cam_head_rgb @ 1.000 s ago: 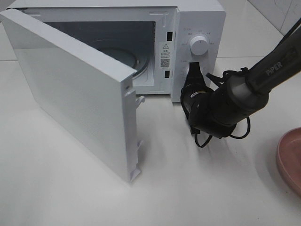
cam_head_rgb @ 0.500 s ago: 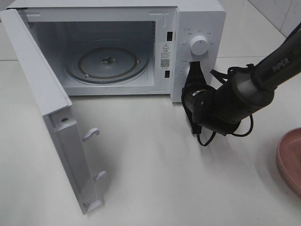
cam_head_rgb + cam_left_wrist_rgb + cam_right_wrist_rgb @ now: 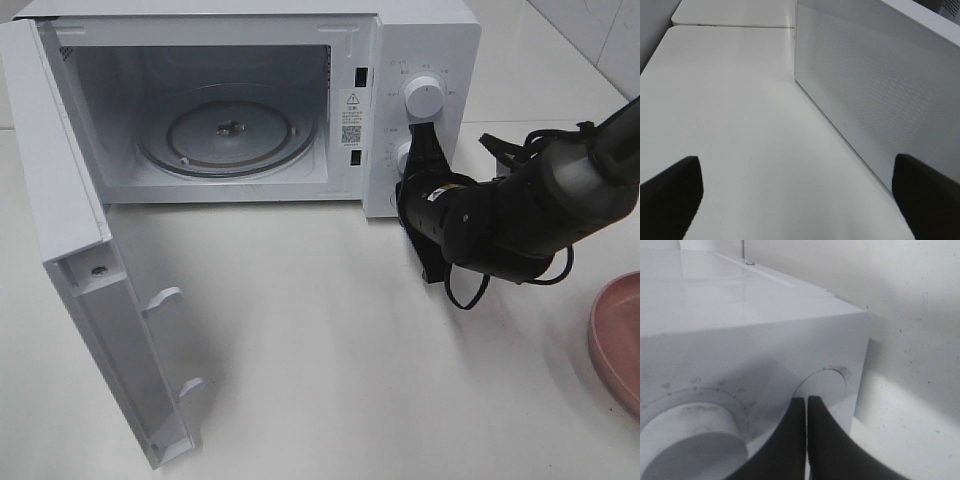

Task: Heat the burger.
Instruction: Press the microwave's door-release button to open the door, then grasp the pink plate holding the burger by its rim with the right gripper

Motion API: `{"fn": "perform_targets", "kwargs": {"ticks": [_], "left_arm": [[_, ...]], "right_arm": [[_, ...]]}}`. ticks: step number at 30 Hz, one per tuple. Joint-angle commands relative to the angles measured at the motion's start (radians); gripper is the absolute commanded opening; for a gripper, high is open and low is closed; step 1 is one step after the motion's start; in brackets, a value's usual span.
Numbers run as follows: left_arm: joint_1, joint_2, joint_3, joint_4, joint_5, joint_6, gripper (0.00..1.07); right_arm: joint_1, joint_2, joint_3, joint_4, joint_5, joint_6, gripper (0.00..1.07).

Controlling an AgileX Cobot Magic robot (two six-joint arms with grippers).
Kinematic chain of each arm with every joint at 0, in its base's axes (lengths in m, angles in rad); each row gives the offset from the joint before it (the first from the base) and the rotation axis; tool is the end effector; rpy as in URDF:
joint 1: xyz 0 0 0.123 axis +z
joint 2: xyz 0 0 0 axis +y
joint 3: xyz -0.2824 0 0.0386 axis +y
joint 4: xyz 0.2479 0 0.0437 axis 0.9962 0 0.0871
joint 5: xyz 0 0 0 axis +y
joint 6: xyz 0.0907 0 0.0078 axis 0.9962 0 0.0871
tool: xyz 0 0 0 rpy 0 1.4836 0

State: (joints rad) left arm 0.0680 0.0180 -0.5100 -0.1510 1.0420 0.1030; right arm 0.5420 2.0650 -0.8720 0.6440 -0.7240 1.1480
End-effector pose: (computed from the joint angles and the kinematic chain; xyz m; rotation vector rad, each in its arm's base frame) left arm -0.0021 -0.0120 0.2823 0.0400 2.0248 -0.0724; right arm 0.3387 0.1618 0.0996 1.3615 1.6737 0.9441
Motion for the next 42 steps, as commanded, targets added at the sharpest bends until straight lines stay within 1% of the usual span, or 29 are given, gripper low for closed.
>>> {"fn": "perform_targets", "kwargs": {"ticks": [1, 5, 7, 10, 12, 15, 17, 18, 20, 21, 22, 23, 25, 27, 28, 30, 31, 35, 36, 37, 38, 40, 41, 42], "left_arm": [[0.001, 0.001, 0.006, 0.0, -0.003, 0.0, 0.98], [0.001, 0.001, 0.006, 0.0, -0.003, 0.0, 0.98], [0.001, 0.001, 0.006, 0.0, -0.003, 0.0, 0.98], [0.001, 0.001, 0.006, 0.0, -0.003, 0.0, 0.98], [0.001, 0.001, 0.006, 0.0, -0.003, 0.0, 0.98], [0.001, 0.001, 0.006, 0.0, -0.003, 0.0, 0.98], [0.001, 0.001, 0.006, 0.0, -0.003, 0.0, 0.98], [0.001, 0.001, 0.006, 0.0, -0.003, 0.0, 0.98], [0.001, 0.001, 0.006, 0.0, -0.003, 0.0, 0.98], [0.001, 0.001, 0.006, 0.0, -0.003, 0.0, 0.98], [0.001, 0.001, 0.006, 0.0, -0.003, 0.0, 0.98], [0.001, 0.001, 0.006, 0.0, -0.003, 0.0, 0.98], [0.001, 0.001, 0.006, 0.0, -0.003, 0.0, 0.98], [0.001, 0.001, 0.006, 0.0, -0.003, 0.0, 0.98], [0.001, 0.001, 0.006, 0.0, -0.003, 0.0, 0.98], [0.001, 0.001, 0.006, 0.0, -0.003, 0.0, 0.98], [0.001, 0.001, 0.006, 0.0, -0.003, 0.0, 0.98], [0.001, 0.001, 0.006, 0.0, -0.003, 0.0, 0.98], [0.001, 0.001, 0.006, 0.0, -0.003, 0.0, 0.98], [0.001, 0.001, 0.006, 0.0, -0.003, 0.0, 0.98], [0.001, 0.001, 0.006, 0.0, -0.003, 0.0, 0.98], [0.001, 0.001, 0.006, 0.0, -0.003, 0.0, 0.98], [0.001, 0.001, 0.006, 0.0, -0.003, 0.0, 0.98], [0.001, 0.001, 0.006, 0.0, -0.003, 0.0, 0.98]], "right_arm": [[-0.006, -0.04, 0.03, -0.056, 0.036, -0.002, 0.0], [-0.006, -0.055, 0.048, -0.09, 0.085, -0.002, 0.0], [-0.006, -0.087, 0.068, -0.123, 0.142, -0.034, 0.0], [-0.006, -0.099, 0.073, -0.129, 0.157, -0.049, 0.0], [-0.006, -0.138, 0.093, -0.14, 0.208, -0.144, 0.0], [-0.006, -0.15, 0.099, -0.14, 0.225, -0.175, 0.0], [-0.006, -0.199, 0.123, -0.14, 0.292, -0.314, 0.0], [-0.006, -0.199, 0.123, -0.14, 0.292, -0.314, 0.0], [-0.006, -0.23, 0.129, -0.163, 0.361, -0.449, 0.0], [-0.006, -0.23, 0.129, -0.163, 0.361, -0.449, 0.0], [-0.006, -0.25, 0.129, -0.18, 0.415, -0.538, 0.0], [-0.006, -0.25, 0.129, -0.18, 0.415, -0.538, 0.0], [-0.006, -0.285, 0.129, -0.201, 0.502, -0.665, 0.0], [-0.006, -0.296, 0.129, -0.207, 0.532, -0.7, 0.0], [-0.006, -0.313, 0.129, -0.231, 0.583, -0.757, 0.01], [-0.006, -0.32, 0.129, -0.242, 0.602, -0.779, 0.01], [-0.006, -0.337, 0.129, -0.271, 0.647, -0.828, 0.02], [-0.006, -0.362, 0.129, -0.319, 0.724, -0.885, 0.02], [-0.006, -0.38, 0.129, -0.358, 0.774, -0.915, 0.02], [-0.006, -0.38, 0.129, -0.358, 0.774, -0.915, 0.02], [-0.006, -0.401, 0.129, -0.413, 0.831, -0.932, 0.02], [-0.006, -0.412, 0.129, -0.438, 0.855, -0.936, 0.02], [-0.006, -0.432, 0.129, -0.496, 0.908, -0.936, 0.02], [-0.006, -0.432, 0.129, -0.496, 0.908, -0.936, 0.02]]}}
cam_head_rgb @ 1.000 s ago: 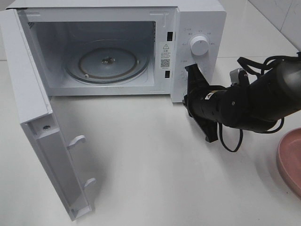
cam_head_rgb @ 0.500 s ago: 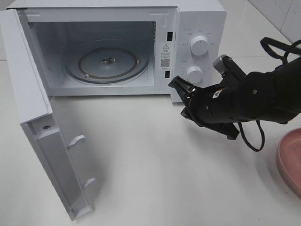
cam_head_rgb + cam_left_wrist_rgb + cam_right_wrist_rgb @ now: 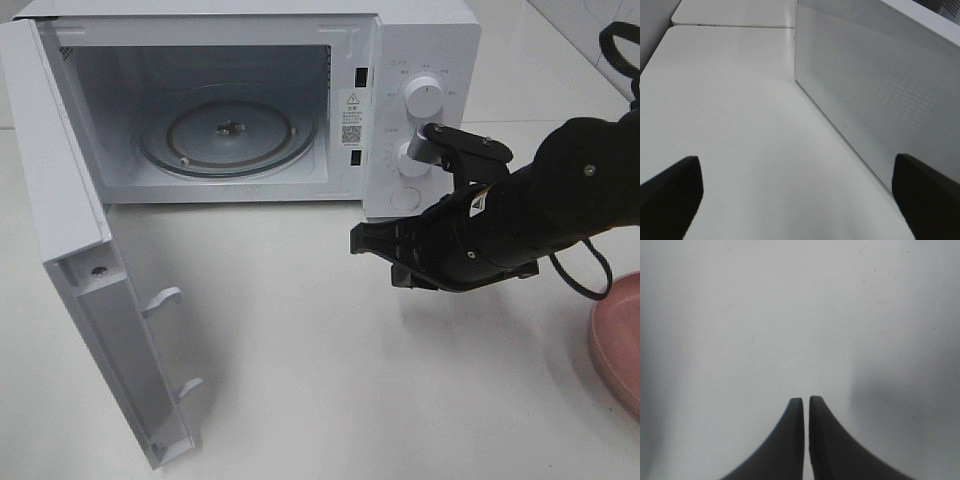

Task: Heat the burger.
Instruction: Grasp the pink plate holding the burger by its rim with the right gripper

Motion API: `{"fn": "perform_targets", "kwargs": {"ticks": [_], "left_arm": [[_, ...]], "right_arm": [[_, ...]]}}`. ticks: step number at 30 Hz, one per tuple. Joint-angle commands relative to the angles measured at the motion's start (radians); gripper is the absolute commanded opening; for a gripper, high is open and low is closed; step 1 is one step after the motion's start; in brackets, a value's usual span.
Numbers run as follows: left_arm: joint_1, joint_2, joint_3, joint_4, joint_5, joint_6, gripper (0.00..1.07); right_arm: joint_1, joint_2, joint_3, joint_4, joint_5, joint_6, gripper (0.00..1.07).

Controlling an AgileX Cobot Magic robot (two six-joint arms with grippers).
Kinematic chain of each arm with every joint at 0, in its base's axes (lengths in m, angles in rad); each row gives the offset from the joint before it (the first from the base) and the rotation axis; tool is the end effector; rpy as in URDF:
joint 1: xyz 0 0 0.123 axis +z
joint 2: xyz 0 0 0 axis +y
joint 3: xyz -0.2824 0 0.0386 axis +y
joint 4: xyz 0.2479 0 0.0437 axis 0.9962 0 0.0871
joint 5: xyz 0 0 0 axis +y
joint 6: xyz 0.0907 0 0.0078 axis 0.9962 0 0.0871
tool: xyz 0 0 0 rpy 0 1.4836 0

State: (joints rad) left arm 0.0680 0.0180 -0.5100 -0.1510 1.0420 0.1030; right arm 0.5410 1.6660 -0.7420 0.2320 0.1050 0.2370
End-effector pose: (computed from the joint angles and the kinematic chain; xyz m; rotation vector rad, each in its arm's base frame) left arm -0.0021 -0.0120 0.2823 0.0400 2.0248 -0.0724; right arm 0.2587 0.1580 0.1554 -0.1040 2.5639 0.4324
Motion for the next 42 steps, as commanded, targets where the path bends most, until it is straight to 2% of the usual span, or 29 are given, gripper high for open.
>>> {"fn": "perform_targets", "kwargs": {"ticks": [1, 12, 18, 26, 28, 34, 35, 36, 37, 38, 39, 40, 41, 42], "left_arm": [[0.001, 0.001, 0.006, 0.0, -0.003, 0.0, 0.98], [0.001, 0.001, 0.006, 0.0, -0.003, 0.0, 0.98], [0.001, 0.001, 0.006, 0.0, -0.003, 0.0, 0.98], [0.001, 0.001, 0.006, 0.0, -0.003, 0.0, 0.98], [0.001, 0.001, 0.006, 0.0, -0.003, 0.0, 0.98], [0.001, 0.001, 0.006, 0.0, -0.003, 0.0, 0.98], [0.001, 0.001, 0.006, 0.0, -0.003, 0.0, 0.98], [0.001, 0.001, 0.006, 0.0, -0.003, 0.0, 0.98], [0.001, 0.001, 0.006, 0.0, -0.003, 0.0, 0.98], [0.001, 0.001, 0.006, 0.0, -0.003, 0.0, 0.98], [0.001, 0.001, 0.006, 0.0, -0.003, 0.0, 0.98], [0.001, 0.001, 0.006, 0.0, -0.003, 0.0, 0.98], [0.001, 0.001, 0.006, 0.0, -0.003, 0.0, 0.98], [0.001, 0.001, 0.006, 0.0, -0.003, 0.0, 0.98]], "right_arm": [[-0.005, -0.058, -0.001, -0.16, 0.141, -0.025, 0.03], [-0.007, -0.187, -0.001, -0.388, 0.472, -0.02, 0.08], [-0.008, -0.231, -0.001, -0.431, 0.586, -0.02, 0.1], [-0.119, -0.24, -0.001, -0.443, 0.709, -0.029, 0.12], [-0.16, -0.24, -0.001, -0.465, 0.729, -0.034, 0.13], [-0.209, -0.24, -0.001, -0.541, 0.755, -0.014, 0.17], [-0.218, -0.24, -0.001, -0.55, 0.751, 0.007, 0.22], [-0.218, -0.24, -0.001, -0.55, 0.746, 0.008, 0.32], [-0.218, -0.24, -0.001, -0.55, 0.746, 0.008, 0.32], [-0.218, -0.24, -0.001, -0.55, 0.74, 0.008, 0.39], [-0.218, -0.24, -0.001, -0.55, 0.74, 0.008, 0.39], [-0.218, -0.24, -0.001, -0.553, 0.731, 0.007, 0.55], [-0.218, -0.24, -0.001, -0.558, 0.726, 0.007, 0.66], [-0.218, -0.24, -0.001, -0.558, 0.726, 0.007, 0.66]]}}
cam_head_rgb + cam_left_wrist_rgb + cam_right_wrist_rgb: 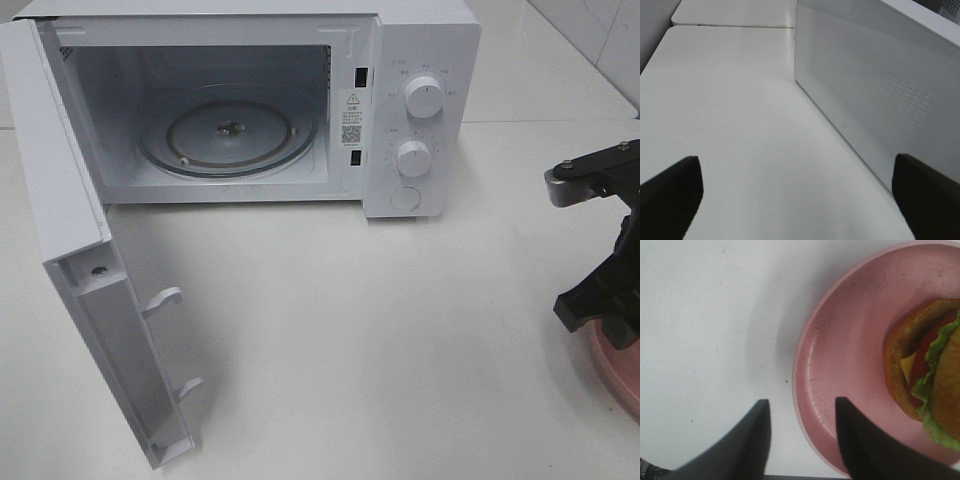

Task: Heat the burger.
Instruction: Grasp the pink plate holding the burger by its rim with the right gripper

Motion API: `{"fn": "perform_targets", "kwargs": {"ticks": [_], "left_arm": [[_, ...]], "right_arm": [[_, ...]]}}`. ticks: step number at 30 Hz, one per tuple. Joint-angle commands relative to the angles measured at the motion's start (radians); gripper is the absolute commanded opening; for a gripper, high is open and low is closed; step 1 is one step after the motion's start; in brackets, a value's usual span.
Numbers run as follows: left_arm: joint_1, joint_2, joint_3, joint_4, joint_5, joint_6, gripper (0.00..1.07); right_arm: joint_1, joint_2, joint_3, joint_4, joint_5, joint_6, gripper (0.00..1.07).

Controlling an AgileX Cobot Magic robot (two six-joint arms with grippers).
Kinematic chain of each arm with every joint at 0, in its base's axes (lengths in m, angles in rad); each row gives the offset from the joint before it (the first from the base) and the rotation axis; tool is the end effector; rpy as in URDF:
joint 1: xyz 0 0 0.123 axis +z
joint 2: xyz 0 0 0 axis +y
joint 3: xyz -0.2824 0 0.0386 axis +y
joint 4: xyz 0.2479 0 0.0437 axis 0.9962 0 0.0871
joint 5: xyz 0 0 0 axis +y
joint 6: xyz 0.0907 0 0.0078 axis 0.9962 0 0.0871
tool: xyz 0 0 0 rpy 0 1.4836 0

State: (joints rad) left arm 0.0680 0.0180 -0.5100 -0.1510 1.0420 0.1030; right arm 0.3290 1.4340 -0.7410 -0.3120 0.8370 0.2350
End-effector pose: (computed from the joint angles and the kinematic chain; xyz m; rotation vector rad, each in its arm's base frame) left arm -0.0021 -0.0120 0.2823 0.0400 2.0248 -0.0724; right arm 0.2260 0.0552 0.1957 -0.4231 2.9068 -0.2948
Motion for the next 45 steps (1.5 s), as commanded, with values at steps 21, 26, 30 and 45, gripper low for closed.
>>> {"fn": "perform_targets", "kwargs": {"ticks": [21, 26, 30, 45], "left_arm": [[0.001, 0.001, 0.006, 0.0, -0.003, 0.0, 0.98], [0.001, 0.001, 0.006, 0.0, -0.003, 0.0, 0.98], [0.001, 0.001, 0.006, 0.0, -0.003, 0.0, 0.98], [0.001, 0.001, 0.006, 0.0, -0.003, 0.0, 0.98]], "right_arm": [[-0.065, 0.057, 0.069, -0.02, -0.135, 0.03, 0.87], [-0.075, 0.087, 0.075, -0.018, -0.169, 0.039, 0.82], [-0.075, 0.156, 0.075, -0.018, -0.179, 0.056, 0.81], [-0.098, 0.263, 0.075, -0.02, -0.238, 0.061, 0.79]]}}
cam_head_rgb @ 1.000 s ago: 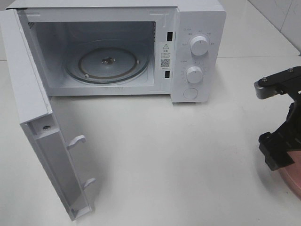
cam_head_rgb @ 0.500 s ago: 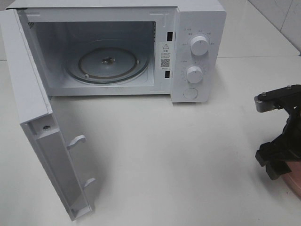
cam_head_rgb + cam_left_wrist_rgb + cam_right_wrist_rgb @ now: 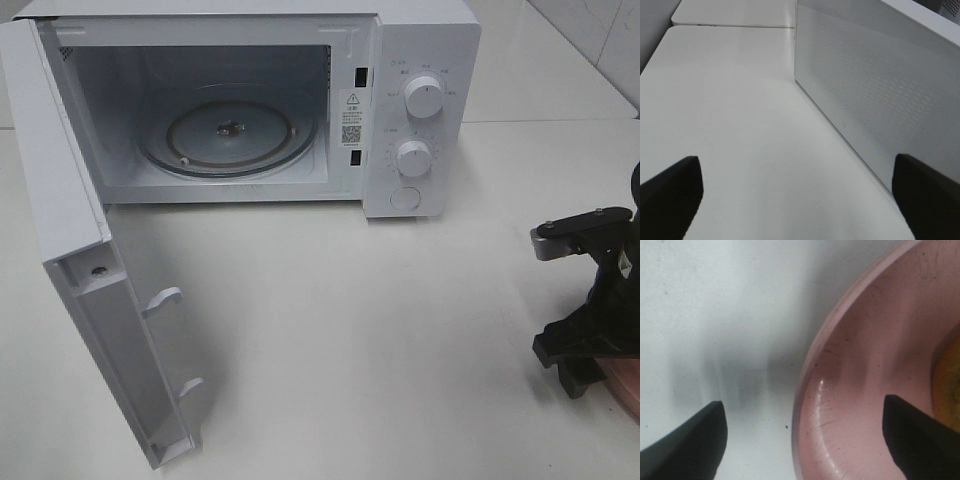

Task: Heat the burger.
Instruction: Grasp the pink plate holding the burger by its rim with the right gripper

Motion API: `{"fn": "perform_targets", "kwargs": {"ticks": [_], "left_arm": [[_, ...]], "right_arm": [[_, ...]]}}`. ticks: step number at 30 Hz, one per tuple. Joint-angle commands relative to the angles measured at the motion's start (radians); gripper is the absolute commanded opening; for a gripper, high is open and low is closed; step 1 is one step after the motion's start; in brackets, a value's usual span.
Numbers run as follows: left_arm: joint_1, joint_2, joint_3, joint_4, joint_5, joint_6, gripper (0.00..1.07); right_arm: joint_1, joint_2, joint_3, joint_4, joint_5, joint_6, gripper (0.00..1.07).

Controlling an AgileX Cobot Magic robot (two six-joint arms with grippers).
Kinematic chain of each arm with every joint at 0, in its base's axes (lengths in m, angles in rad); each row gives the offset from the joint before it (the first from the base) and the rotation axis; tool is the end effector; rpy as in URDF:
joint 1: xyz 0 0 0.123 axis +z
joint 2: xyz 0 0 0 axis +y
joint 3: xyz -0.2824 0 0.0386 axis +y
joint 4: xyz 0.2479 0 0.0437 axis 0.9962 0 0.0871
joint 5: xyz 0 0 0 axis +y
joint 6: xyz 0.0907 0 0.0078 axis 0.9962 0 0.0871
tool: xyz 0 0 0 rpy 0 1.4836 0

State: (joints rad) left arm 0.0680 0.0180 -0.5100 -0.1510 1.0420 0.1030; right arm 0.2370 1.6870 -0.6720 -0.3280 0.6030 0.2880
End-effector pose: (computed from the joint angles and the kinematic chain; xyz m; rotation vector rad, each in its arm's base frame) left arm -0.0021 -0.0120 0.2823 0.0400 2.0248 -0.0724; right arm 0.2418 0.0413 0.1222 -0.3283 3.0247 -0.2656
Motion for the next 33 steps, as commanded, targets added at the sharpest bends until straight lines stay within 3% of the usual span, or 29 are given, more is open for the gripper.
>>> {"fn": "perform_targets", "kwargs": {"ticks": [1, 25, 28, 29, 30, 32, 33], "left_arm": [[0.001, 0.001, 0.006, 0.0, -0.003, 0.0, 0.98], [0.001, 0.001, 0.006, 0.0, -0.003, 0.0, 0.98], [0.001, 0.001, 0.006, 0.0, -0.003, 0.0, 0.98], [0.001, 0.001, 0.006, 0.0, -0.003, 0.0, 0.98], [0.001, 0.001, 0.006, 0.0, -0.003, 0.0, 0.98], [0.001, 0.001, 0.006, 0.0, -0.003, 0.0, 0.98], [0.001, 0.001, 0.006, 0.0, -0.003, 0.0, 0.98]], "right_arm": [[-0.006, 0.022, 0.006, -0.004, -0.006, 0.008, 0.78], [-0.005, 0.074, 0.006, -0.002, -0.025, 0.025, 0.76], [-0.005, 0.074, 0.006, -0.008, -0.024, 0.036, 0.71], [-0.005, 0.074, 0.006, -0.008, -0.022, 0.043, 0.63], [-0.005, 0.074, 0.006, -0.008, -0.022, 0.043, 0.63], [-0.005, 0.074, 0.006, -0.008, -0.017, 0.053, 0.46], [-0.005, 0.074, 0.006, -0.008, -0.017, 0.053, 0.46]]}}
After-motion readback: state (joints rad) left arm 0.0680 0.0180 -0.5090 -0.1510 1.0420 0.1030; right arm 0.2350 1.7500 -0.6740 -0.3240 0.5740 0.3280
